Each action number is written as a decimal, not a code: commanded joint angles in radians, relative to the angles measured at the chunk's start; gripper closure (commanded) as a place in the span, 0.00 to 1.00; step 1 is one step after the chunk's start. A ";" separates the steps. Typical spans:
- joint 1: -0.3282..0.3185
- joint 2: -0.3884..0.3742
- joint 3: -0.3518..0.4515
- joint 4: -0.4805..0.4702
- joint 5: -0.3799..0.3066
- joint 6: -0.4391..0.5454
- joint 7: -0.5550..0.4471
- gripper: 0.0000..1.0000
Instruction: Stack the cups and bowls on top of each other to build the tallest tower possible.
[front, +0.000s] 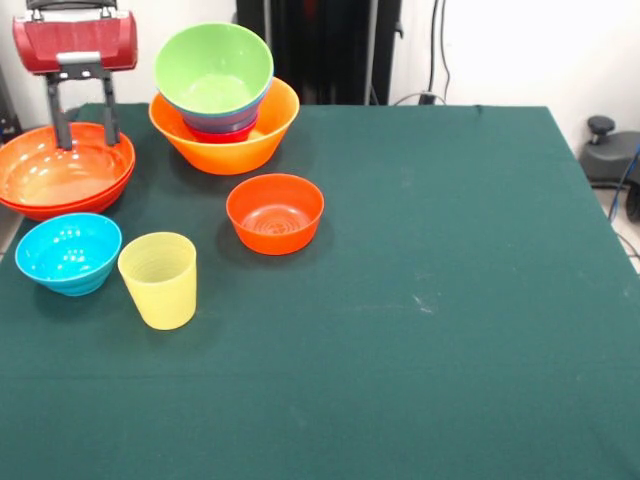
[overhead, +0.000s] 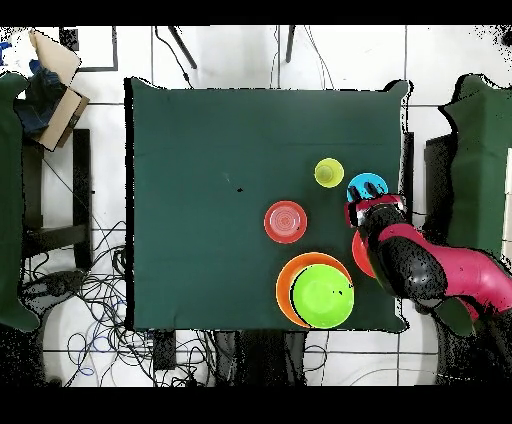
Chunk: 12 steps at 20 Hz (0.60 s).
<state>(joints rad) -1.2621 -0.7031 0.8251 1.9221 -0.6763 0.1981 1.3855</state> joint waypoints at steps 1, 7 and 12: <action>0.068 -0.055 -0.102 0.001 0.014 0.045 0.127 1.00; 0.072 -0.059 -0.116 0.006 0.038 0.081 0.111 1.00; 0.095 -0.013 -0.181 -0.002 0.036 0.119 0.106 1.00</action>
<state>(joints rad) -1.2374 -0.7500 0.7541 1.9231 -0.6343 0.1981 1.3855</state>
